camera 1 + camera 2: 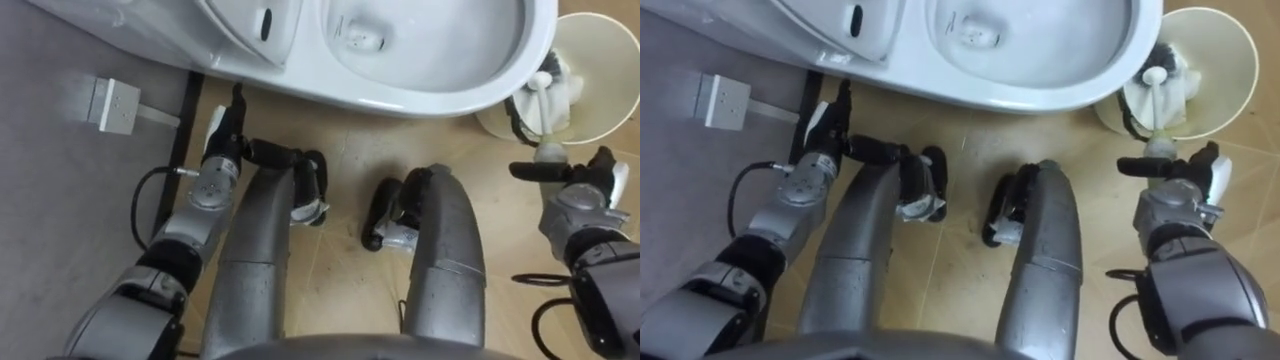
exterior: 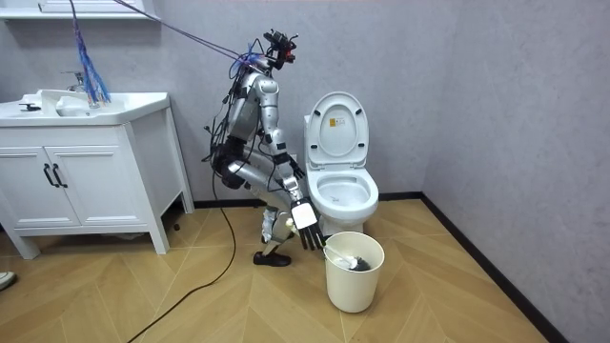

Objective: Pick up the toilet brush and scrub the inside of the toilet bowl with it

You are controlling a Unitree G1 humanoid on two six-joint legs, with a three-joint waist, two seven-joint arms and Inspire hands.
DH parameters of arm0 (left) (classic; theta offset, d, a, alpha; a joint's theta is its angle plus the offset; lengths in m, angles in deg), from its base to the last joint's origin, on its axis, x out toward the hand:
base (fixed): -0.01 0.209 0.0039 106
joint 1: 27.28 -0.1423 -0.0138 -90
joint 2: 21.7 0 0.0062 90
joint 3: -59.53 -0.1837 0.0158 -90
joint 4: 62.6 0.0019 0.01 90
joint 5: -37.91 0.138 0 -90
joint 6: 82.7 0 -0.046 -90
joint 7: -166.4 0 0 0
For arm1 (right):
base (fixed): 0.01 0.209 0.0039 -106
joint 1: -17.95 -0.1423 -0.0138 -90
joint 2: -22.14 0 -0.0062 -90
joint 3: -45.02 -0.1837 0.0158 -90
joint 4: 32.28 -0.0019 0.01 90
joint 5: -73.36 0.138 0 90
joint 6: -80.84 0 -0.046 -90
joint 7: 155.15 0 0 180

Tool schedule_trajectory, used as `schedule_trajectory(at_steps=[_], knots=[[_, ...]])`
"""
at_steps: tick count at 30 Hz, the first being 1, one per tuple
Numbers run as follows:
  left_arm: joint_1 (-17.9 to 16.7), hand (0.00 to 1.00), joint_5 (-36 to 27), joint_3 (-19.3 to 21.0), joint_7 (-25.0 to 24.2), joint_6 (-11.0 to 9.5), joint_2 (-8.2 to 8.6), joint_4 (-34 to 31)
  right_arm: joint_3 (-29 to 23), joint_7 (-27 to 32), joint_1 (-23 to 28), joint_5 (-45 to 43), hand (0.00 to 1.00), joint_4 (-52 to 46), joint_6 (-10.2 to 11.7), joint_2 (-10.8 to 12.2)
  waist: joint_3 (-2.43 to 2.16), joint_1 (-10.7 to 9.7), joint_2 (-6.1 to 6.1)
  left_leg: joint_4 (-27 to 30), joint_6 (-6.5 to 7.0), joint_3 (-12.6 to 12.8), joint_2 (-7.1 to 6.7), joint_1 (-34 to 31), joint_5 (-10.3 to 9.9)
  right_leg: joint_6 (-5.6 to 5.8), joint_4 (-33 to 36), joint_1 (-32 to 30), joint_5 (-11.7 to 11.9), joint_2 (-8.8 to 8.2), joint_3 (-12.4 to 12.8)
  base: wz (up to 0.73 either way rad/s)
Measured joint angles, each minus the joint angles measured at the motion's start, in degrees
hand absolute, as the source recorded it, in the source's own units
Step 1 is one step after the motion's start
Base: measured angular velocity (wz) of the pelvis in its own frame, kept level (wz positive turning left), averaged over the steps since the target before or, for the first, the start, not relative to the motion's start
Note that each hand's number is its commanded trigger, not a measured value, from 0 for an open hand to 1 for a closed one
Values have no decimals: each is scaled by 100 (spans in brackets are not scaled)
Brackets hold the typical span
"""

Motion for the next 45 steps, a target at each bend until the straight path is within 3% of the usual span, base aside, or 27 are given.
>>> schedule_trajectory(at_steps=[1, 2, 10, 26, 28, 32, 36, 40, 41, 45], knots=[[2, 0, 0, -32, -12, -1, -2, -25, 3, -57, 13, 6, 92, 0, -9, 1, 0, 3, 0, 76, -8, -10, 4, -58, -6, -16, 73, -47, -27, -4, -2, 6], [-2, 0, -2, -42, -23, -1, -1, -43, -4, -127, 16, 6, 100, 16, -14, 0, 0, -10, 1, 143, -7, -15, 2, -110, -22, -30, 146, -93, -54, -17, -3, 4], [-128, 0, -10, -203, -113, -22, -80, -184, 2, -477, 72, 70, 100, 190, -18, 1, 0, -12, 4, 583, -35, -22, 2, -175, -257, -60, 560, -101, -329, -93, -1, 2], [-424, 0, -228, -272, -269, -102, -79, -179, 332, -859, 451, 440, 100, 214, 33, -1, -6, -1, 11, 590, -77, -78, 41, 170, -464, -39, 464, 303, -457, 3, -54, -1], [-520, 0, -229, -316, -272, -86, -83, -179, 532, -892, 488, 455, 100, 200, -26, 33, -6, 26, 7, 342, -119, -93, 110, 402, -437, 15, 145, 522, -360, 116, -73, -20], [-734, 0, -227, -336, -290, -66, -79, -176, 662, -1016, 592, 473, 100, 166, -171, 107, -11, 6, -9, -336, -151, -47, 109, 1072, -323, 4, -521, 1112, -138, 220, -56, -11], [-791, 0, -223, -327, -282, -114, -91, 26, 651, -1129, 670, 496, 100, 192, -169, 109, -16, -11, -22, -973, -138, -60, 110, 1580, -144, -16, -1179, 1628, 70, 259, -196, -1], [-914, 0, -219, -307, -287, -123, -154, 288, 454, -1283, 770, 508, 100, 282, -169, 168, -29, -12, -21, -1733, -211, -231, 104, 2199, 72, 24, -2091, 2354, 339, 427, -410, 5], [-969, 0, -217, -304, -287, -123, -182, 281, 318, -1296, 804, 522, 100, 308, -173, 175, -57, -2, -24, -1887, -213, -252, 102, 2332, 98, 34, -2278, 2515, 380, 449, -460, 9], [-1109, 0, -209, -192, -286, -121, -249, 358, 68, -1299, 825, 532, 100, 314, -290, 196, -83, 3, -34, -2251, -219, -311, 90, 2677, 151, 85, -2736, 2916, 493, 517, -551, 4]])
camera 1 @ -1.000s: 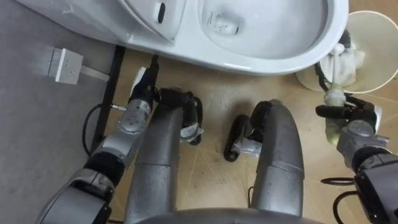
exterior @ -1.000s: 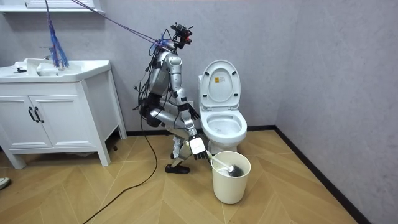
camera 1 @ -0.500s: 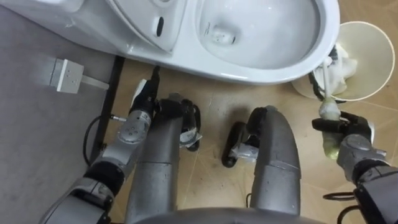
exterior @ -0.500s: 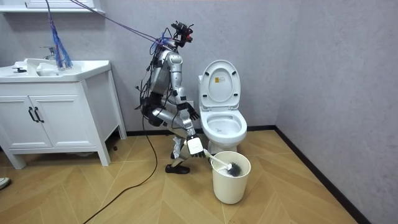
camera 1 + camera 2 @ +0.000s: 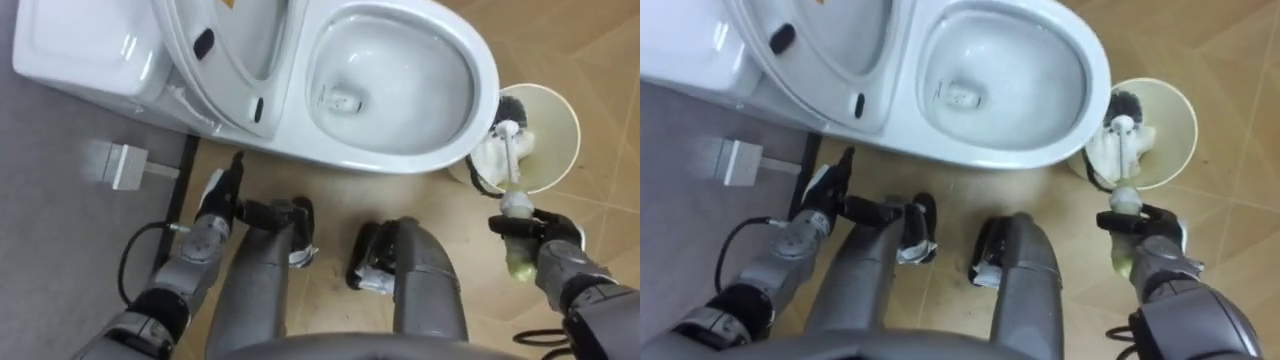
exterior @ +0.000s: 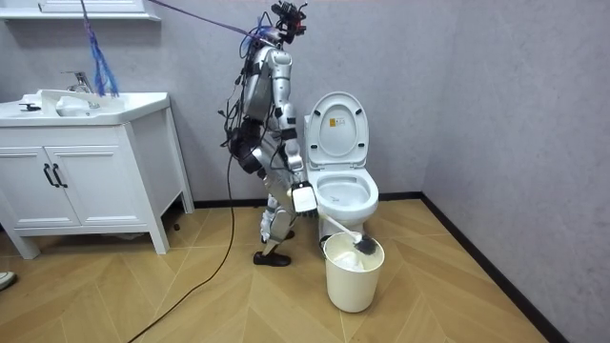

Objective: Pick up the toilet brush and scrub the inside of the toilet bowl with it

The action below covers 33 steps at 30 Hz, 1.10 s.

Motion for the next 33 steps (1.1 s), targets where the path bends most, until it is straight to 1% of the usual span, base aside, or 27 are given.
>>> schedule_trajectory(at_steps=[1, 3, 4, 6, 9, 11, 12, 14, 15, 17, 19, 20, 21, 22, 23, 24, 27, 28, 29, 30, 31, 32, 33], knots=[[-59, 0, -3, 2, -1, 0, -41, 44, -53, -1, 60, 33, 100, 1, -59, 3, -6, -4, 8, -113, -2, -35, -15, 154, 9, 22, -158, 183, 22, 21, -41, 11], [-145, 0, 3, 6, 16, -1, -121, 46, -159, 28, 144, 175, 100, 2, -81, 4, -19, -7, 8, -297, 2, -72, -59, 390, 25, 75, -359, 435, 55, 29, -71, 10], [-182, 0, 15, 22, 38, -1, -169, 45, -209, 74, 198, 222, 100, 0, -81, 4, -54, -2, 7, -400, 6, -76, -77, 521, 31, 106, -474, 563, 74, 35, -74, 3], [-251, 0, 23, 128, 63, -6, -219, 75, -367, 144, 223, 226, 100, -43, -76, 5, -83, 2, 9, -480, 12, -74, -88, 647, 32, 140, -590, 699, 99, 44, -77, 0], [-268, 0, -9, 306, 137, -15, -281, 201, -540, 435, 272, 207, 100, -168, -63, 18, -84, 5, 4, -546, 19, -70, -80, 761, 29, 171, -702, 838, 135, 75, -76, -1], [-297, 0, -6, 390, 191, -22, -314, 209, -554, 648, 282, 90, 100, -360, -66, 17, -95, 12, -9, -587, 22, -53, -77, 821, 30, 180, -743, 884, 148, 85, -61, -2], [-302, 0, 0, 396, 213, -23, -358, 219, -560, 754, 351, -28, 100, -574, -64, 19, -96, 12, -19, -639, 41, -48, -77, 864, 47, 182, -783, 921, 170, 88, -65, 0], [-372, 0, 41, 428, 262, -22, -387, 222, -560, 868, 407, -199, 100, -802, -89, 22, -109, 23, -42, -756, 40, -26, -69, 978, 91, 180, -904, 1017, 224, 107, -56, -6], [-449, 0, 52, 466, 313, -22, -400, 216, -587, 975, 482, -424, 100, -1036, -115, 38, -142, 20, -59, -871, 37, -17, -65, 1052, 146, 182, -1032, 1081, 274, 133, -51, -7], [-521, 0, 81, 500, 350, -22, -426, 214, -595, 1178, 611, -845, 100, -1415, -109, 78, -169, 17, -99, -1112, 33, -18, -63, 1186, 263, 178, -1273, 1208, 399, 177, -58, -4], [-585, 0, 118, 570, 412, -21, -415, 223, -604, 1418, 716, -1559, 100, -1859, -107, 142, -201, 23, -160, -1385, 31, -1, -63, 1308, 408, 176, -1529, 1305, 550, 216, -60, -3], [-640, 0, 132, 606, 412, -21, -412, 262, -605, 1460, 719, -2001, 100, -2047, -103, 169, -202, 24, -163, -1420, 31, -1, -55, 1330, 428, 178, -1585, 1328, 594, 237, -55, -5], [-641, 0, 133, 621, 412, -20, -412, 271, -602, 1465, 717, -2198, 100, -2120, -95, 184, -202, 18, -162, -1430, 32, -1, -45, 1338, 435, 180, -1618, 1343, 611, 252, -55, -9], [-653, 0, 135, 634, 413, -20, -413, 271, -575, 1474, 718, -2532, 100, -2227, -71, 215, -200, 37, -160, -1449, 32, 5, -4, 1356, 443, 172, -1716, 1386, 675, 305, -56, -8], [-646, 0, 136, 641, 413, -20, -409, 270, -569, 1480, 710, -2721, 100, -2257, -62, 236, -200, 61, -162, -1456, 30, 11, 15, 1360, 445, 170, -1759, 1403, 695, 328, -57, -9], [-645, 0, 139, 649, 413, -20, -400, 271, -547, 1491, 679, -3142, 100, -2294, -52, 282, -198, 109, -160, -1474, 32, 4, 19, 1361, 457, 177, -1800, 1413, 717, 346, -52, -5], [-595, 0, 144, 667, 410, -20, -397, 321, -251, 1482, 700, -4029, 100, -2408, -49, 303, -191, 189, -159, -1573, 37, -15, 22, 1366, 518, 194, -1945, 1434, 791, 388, -46, 0], [-579, 0, 167, 702, 410, -12, -389, 339, -137, 1478, 701, -4355, 100, -2427, -43, 302, -178, 267, -165, -1604, 38, -11, 19, 1365, 531, 191, -1964, 1428, 808, 379, -58, 0], [-537, 0, 196, 713, 410, -9, -383, 368, -74, 1475, 706, -4473, 100, -2423, -41, 302, -171, 292, -169, -1615, 39, -11, 17, 1366, 533, 190, -1969, 1427, 809, 376, -62, 0], [-496, 0, 237, 719, 409, -4, -379, 420, 32, 1424, 713, -4674, 100, -2406, -42, 305, -154, 328, -180, -1650, 41, -13, 12, 1367, 549, 191, -1992, 1429, 813, 374, -72, 5], [-447, 0, 250, 734, 406, -4, -381, 455, 102, 1344, 706, -4847, 100, -2403, -32, 314, -112, 366, -194, -1675, 36, -17, 10, 1366, 560, 184, -2018, 1429, 823, 376, -83, 4], [-428, 0, 268, 745, 404, -4, -381, 476, 114, 1324, 706, -4887, 100, -2404, 0, 326, -94, 384, -200, -1690, 32, -18, 10, 1363, 566, 178, -2034, 1428, 829, 376, -93, 3], [-422, 0, 270, 747, 399, -3, -381, 499, 153, 1303, 709, -4968, 100, -2393, 39, 331, -86, 389, -195, -1713, 29, -30, 10, 1349, 576, 171, -2071, 1431, 838, 373, -135, 6]])
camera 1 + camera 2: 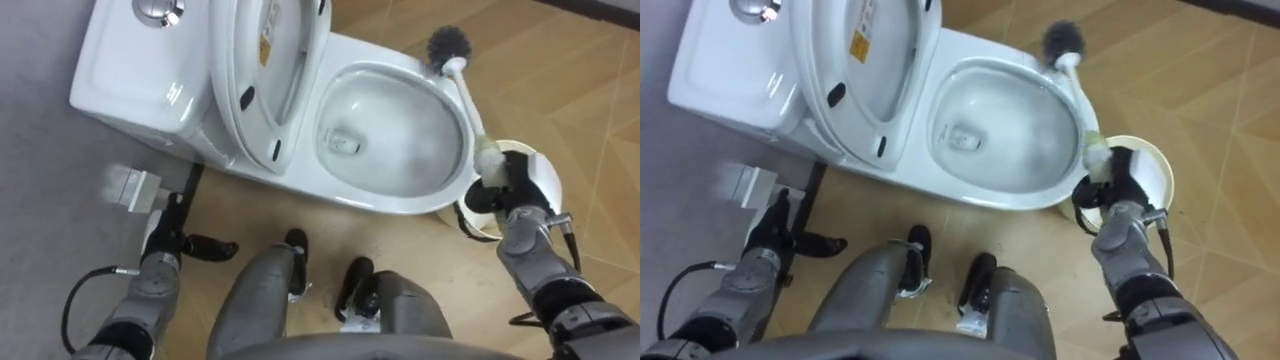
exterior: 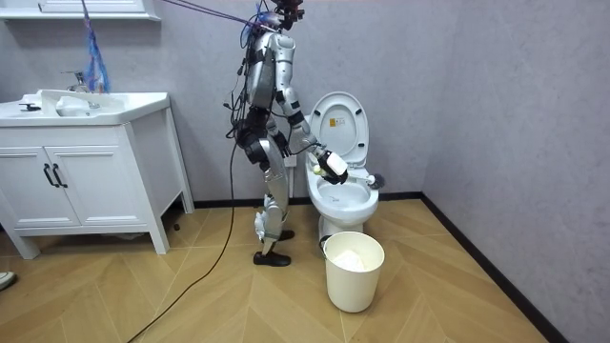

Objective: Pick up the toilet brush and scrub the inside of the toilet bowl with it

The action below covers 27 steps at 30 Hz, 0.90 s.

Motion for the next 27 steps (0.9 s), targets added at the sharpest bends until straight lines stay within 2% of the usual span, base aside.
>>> schedule_trajectory(at_steps=[6, 8, 17, 19, 24, 27], knots=[[29, 0, 5, -1, -133, 1, 28, -3, 7, -202, -42, -88, 100, 195, 32, -1, 5, -62, -1, -43, -6, -84, -13, -54, 1, -2, -103, 49, 12, 16, -125, 9], [72, 0, 3, -1, -181, 1, 46, -38, 113, -265, 2, -80, 100, 338, 40, 14, 8, -108, 13, -81, -14, -182, -31, -32, 5, 2, -216, 145, 25, 28, -244, 17], [110, 0, 5, -11, -248, 2, 67, -123, 259, -322, 458, 18, 100, 434, 91, 1, 6, -93, 12, -192, -28, -262, -92, -27, 14, 25, -300, 163, 41, 19, -294, 5], [121, 0, 5, -11, -246, 0, 93, -127, 450, -350, 480, 42, 100, 642, 98, 3, 4, -90, 13, -194, -31, -281, -99, -27, 16, 25, -300, 172, 41, 22, -304, 3], [125, 0, -5, -9, -235, -1, 169, -282, 945, -806, 530, -444, 100, 1318, -185, 45, 1, -30, 60, -119, -40, -399, -118, -107, 21, 26, -283, 168, 36, 21, -410, 10], [123, 0, 2, -37, -213, 3, 237, -310, 999, -797, 512, -565, 100, 1287, -244, 28, 3, -17, 84, -61, -42, -413, -117, -161, 28, 24, -229, 118, 35, 15, -418, 0]])
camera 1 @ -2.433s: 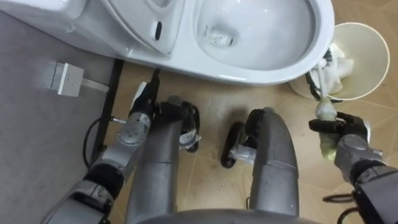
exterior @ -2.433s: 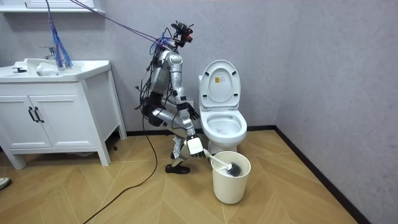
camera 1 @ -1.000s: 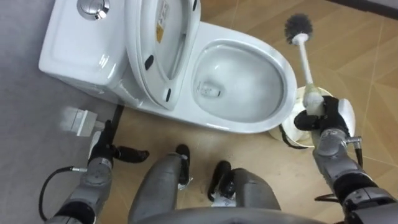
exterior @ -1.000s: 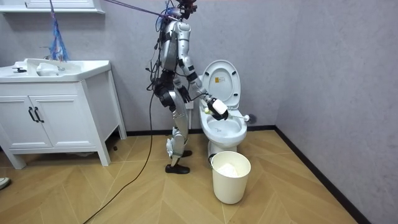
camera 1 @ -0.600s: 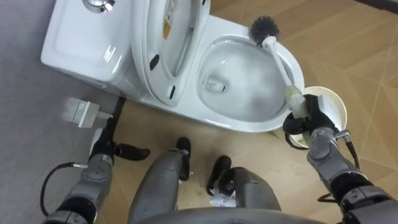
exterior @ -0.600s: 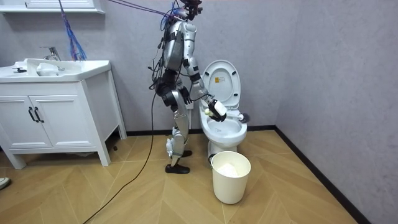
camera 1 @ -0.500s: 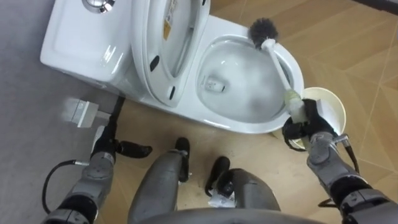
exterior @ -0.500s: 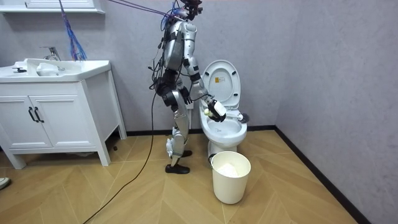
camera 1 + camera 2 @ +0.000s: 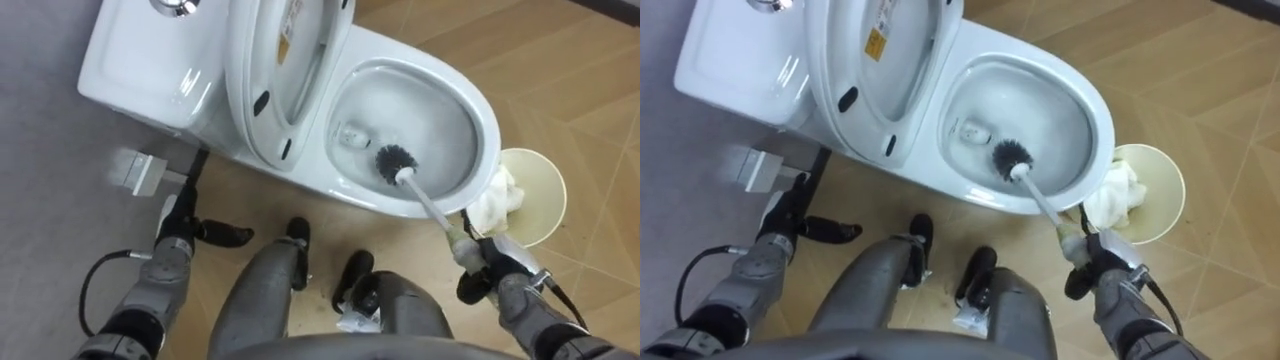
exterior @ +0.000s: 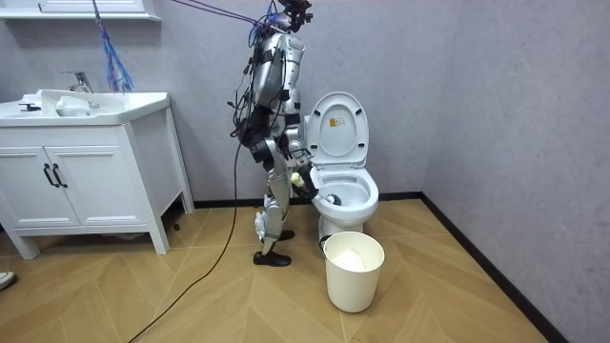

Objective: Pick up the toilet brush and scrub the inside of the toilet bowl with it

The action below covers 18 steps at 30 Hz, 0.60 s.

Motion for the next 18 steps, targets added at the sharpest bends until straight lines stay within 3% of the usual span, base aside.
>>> schedule_trajectory(at_steps=[3, 10, 18], knots=[[39, 0, 0, -103, -1, -5, 102, -127, 16, -27, -19, -2, 100, -51, -57, 4, -1, 116, 1, 40, 3, -5, -6, 0, 5, -11, 55, -7, -23, -11, 6, 1], [65, 0, 4, -181, -33, -8, 108, -182, 117, -206, -36, -499, 100, -464, -66, 45, -4, 118, -18, 36, -20, -8, -3, 13, 48, -37, 91, -10, -43, -9, 22, 0], [107, 0, -14, -252, 7, -10, 137, -183, 146, -37, -34, -1390, 100, -672, -132, 39, -27, 77, -158, 53, -34, 4, 12, 18, 57, -53, 144, -11, -62, -6, 22, 0]])
